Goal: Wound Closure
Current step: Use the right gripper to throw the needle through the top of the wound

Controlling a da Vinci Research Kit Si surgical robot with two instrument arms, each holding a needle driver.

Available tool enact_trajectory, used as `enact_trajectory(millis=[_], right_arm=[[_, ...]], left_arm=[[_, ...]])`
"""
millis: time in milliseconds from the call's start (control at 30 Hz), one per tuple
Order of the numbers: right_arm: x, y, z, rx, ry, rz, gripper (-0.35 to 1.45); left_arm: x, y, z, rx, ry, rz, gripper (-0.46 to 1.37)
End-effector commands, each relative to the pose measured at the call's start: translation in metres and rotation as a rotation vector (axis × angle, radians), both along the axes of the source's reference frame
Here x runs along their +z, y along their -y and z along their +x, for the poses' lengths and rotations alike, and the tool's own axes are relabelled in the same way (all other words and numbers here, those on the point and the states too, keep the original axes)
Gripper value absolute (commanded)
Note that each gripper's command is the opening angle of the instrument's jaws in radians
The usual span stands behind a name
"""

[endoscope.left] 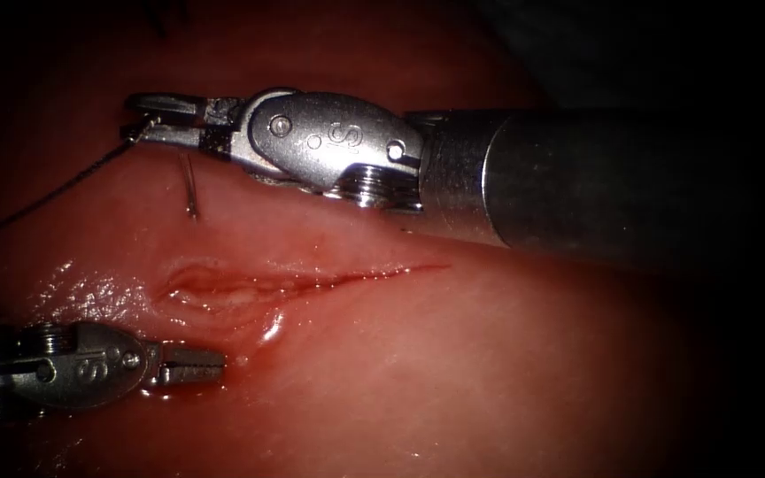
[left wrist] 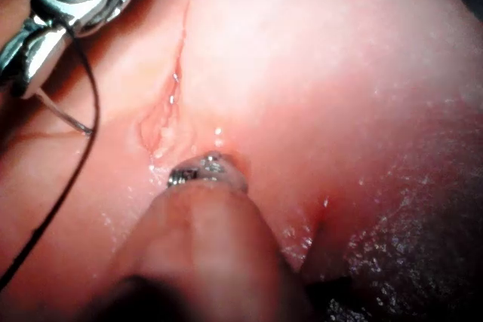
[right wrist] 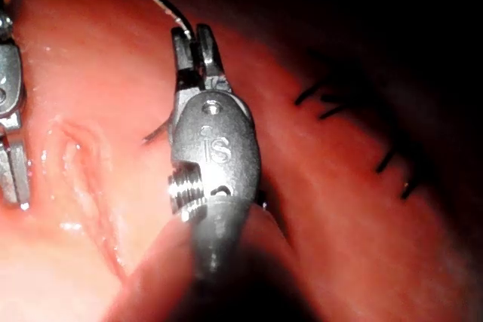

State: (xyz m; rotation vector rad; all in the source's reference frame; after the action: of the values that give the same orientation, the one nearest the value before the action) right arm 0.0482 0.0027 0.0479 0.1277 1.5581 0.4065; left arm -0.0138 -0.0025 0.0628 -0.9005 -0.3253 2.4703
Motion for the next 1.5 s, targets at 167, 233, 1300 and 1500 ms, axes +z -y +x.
enact_trajectory(millis=[167, 233, 1300, 1500], right_arm=[[0.0, 0.0001, 0.0004, 0.009, -0.009, 0.056, -0.35], [-0.0003, -0.0005, 0.0006, 0.008, 0.011, -0.019, -0.35], [-0.0002, 0.002, 0.0026, 0.09, -0.027, 0.657, -0.35], [-0.001, 0.0029, 0.0036, 0.113, -0.058, 0.838, -0.35]], left_arm=[[0.0002, 0.0, 0.0001, 0.006, 0.005, 0.006, -0.35], [0.0002, 0.0, 0.0001, 0.006, 0.005, 0.005, -0.35], [0.0003, 0.0, 0.0003, 0.01, 0.009, 0.006, -0.35], [0.0003, 0.0, 0.0004, 0.01, 0.009, 0.006, -0.35]])
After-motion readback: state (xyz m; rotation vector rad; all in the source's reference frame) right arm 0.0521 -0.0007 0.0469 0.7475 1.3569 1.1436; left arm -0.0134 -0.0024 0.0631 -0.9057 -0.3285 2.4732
